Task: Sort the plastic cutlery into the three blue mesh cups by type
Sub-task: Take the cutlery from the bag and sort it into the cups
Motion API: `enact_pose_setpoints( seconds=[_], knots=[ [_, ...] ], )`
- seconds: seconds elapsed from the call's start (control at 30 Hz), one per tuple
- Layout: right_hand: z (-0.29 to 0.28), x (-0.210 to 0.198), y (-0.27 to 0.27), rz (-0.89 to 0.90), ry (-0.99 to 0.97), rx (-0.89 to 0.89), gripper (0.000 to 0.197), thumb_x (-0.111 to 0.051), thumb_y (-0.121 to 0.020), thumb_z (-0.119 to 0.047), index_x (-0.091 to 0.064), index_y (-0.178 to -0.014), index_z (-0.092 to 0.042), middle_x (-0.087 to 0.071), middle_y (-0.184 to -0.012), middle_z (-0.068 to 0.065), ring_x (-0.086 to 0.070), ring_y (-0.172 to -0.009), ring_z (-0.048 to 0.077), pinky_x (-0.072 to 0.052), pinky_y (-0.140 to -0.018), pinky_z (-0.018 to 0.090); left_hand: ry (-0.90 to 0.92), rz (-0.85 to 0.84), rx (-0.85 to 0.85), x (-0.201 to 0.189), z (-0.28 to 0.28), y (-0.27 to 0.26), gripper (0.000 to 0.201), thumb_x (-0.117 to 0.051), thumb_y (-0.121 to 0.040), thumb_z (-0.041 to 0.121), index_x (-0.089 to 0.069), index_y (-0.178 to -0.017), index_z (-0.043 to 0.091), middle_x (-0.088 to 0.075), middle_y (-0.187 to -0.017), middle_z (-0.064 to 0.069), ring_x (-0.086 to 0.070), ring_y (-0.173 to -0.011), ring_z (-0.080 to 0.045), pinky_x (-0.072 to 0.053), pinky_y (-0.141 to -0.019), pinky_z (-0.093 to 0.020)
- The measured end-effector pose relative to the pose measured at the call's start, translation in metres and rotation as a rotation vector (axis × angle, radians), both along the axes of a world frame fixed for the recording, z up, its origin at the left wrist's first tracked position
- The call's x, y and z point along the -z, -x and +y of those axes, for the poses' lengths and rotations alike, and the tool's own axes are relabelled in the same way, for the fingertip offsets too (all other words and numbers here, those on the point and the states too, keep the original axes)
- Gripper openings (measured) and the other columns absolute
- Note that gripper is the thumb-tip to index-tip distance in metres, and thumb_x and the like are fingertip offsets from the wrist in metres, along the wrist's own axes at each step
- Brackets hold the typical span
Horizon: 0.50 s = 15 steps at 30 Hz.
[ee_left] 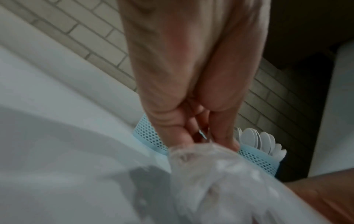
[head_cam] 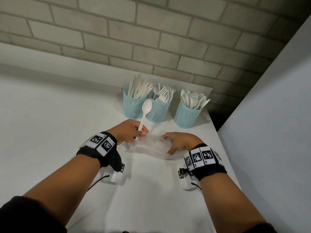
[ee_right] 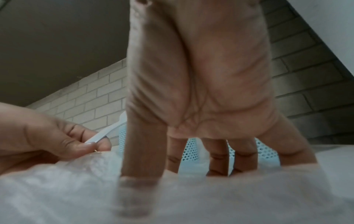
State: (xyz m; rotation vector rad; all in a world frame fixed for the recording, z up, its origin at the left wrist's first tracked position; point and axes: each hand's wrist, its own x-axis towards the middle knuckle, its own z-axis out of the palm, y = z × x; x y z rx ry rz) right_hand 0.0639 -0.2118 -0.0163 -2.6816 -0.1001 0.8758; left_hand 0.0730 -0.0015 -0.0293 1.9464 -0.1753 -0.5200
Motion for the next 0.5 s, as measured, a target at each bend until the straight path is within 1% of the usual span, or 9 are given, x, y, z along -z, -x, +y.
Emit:
enact_pose_setpoints(
  seconds=[0.07,0.13,0.17,0.23,0.33,0.4,0.43,0.5],
  knots=[
    [0.000,-0.001,0.000,0.016,0.017,-0.010,0.073,-0.072,-0.075,-0.008,-0.039,-0.137,-0.024,-0.049,-0.129,0.001,-0.049,-0.107,0.020,-0.039,-0.087,0.027,0.050,-0.002,-0.055,0.000,0.002,0.002,0.007,-0.063,-0.088,0.011,-0.066,-0.094,0.013,-0.068,-0.082,-0.001,-0.057,-0.078,-0.013,-0.044,-0.061,-0.018],
    [-0.001,-0.001,0.000,0.025,0.044,-0.032,0.076,-0.073,-0.075,-0.010,-0.036,-0.139,-0.026,-0.048,-0.127,0.001,-0.050,-0.111,0.022,-0.040,-0.090,0.029,0.087,-0.022,-0.100,-0.001,0.004,0.002,0.005,-0.064,-0.087,0.009,-0.066,-0.089,0.013,-0.070,-0.086,-0.007,-0.062,-0.079,-0.015,-0.045,-0.062,-0.020],
    [-0.001,-0.001,0.000,0.025,0.070,-0.051,0.078,-0.073,-0.075,-0.011,-0.034,-0.140,-0.027,-0.048,-0.130,0.002,-0.050,-0.113,0.023,-0.041,-0.092,0.031,0.086,-0.040,-0.117,-0.002,0.005,0.001,0.005,-0.063,-0.087,0.009,-0.065,-0.088,0.013,-0.070,-0.088,-0.008,-0.064,-0.078,-0.014,-0.046,-0.062,-0.020],
    [-0.002,0.001,-0.001,0.017,0.121,-0.085,0.083,-0.074,-0.074,-0.014,-0.030,-0.142,-0.030,-0.046,-0.134,0.006,-0.050,-0.116,0.026,-0.042,-0.095,0.034,0.058,-0.108,-0.138,-0.005,0.005,0.001,0.007,-0.058,-0.091,0.010,-0.062,-0.087,0.013,-0.070,-0.086,-0.004,-0.064,-0.075,-0.009,-0.048,-0.063,-0.021],
    [-0.003,0.000,0.000,0.018,0.150,-0.108,0.084,-0.074,-0.074,-0.017,-0.029,-0.142,-0.032,-0.044,-0.135,0.007,-0.048,-0.117,0.027,-0.041,-0.095,0.035,0.070,-0.236,-0.158,-0.015,-0.001,0.000,0.013,-0.049,-0.096,0.013,-0.061,-0.092,0.010,-0.068,-0.084,-0.004,-0.064,-0.076,-0.009,-0.048,-0.070,-0.023],
    [-0.003,-0.005,0.001,0.001,0.102,-0.098,0.079,-0.075,-0.075,-0.018,-0.034,-0.141,-0.028,-0.043,-0.137,0.003,-0.048,-0.117,0.023,-0.041,-0.095,0.033,0.070,-0.264,-0.143,-0.021,-0.005,0.001,0.017,-0.044,-0.098,0.015,-0.060,-0.097,0.010,-0.067,-0.082,-0.002,-0.063,-0.077,-0.009,-0.047,-0.073,-0.023],
    [-0.002,-0.009,0.001,-0.025,0.046,-0.071,0.076,-0.076,-0.075,-0.019,-0.037,-0.139,-0.026,-0.043,-0.136,0.003,-0.050,-0.113,0.021,-0.043,-0.092,0.032,0.053,-0.270,-0.118,-0.022,-0.007,0.001,0.018,-0.042,-0.099,0.016,-0.059,-0.097,0.012,-0.066,-0.080,0.000,-0.062,-0.076,-0.009,-0.046,-0.073,-0.023],
    [0.000,-0.021,-0.003,-0.134,-0.126,0.027,0.069,-0.076,-0.075,-0.023,-0.042,-0.135,-0.025,-0.048,-0.129,0.004,-0.053,-0.100,0.018,-0.047,-0.083,0.030,0.007,-0.271,-0.043,-0.024,-0.013,0.002,0.019,-0.041,-0.099,0.016,-0.059,-0.095,0.013,-0.064,-0.074,0.002,-0.062,-0.071,-0.011,-0.046,-0.070,-0.024]
  ],
)
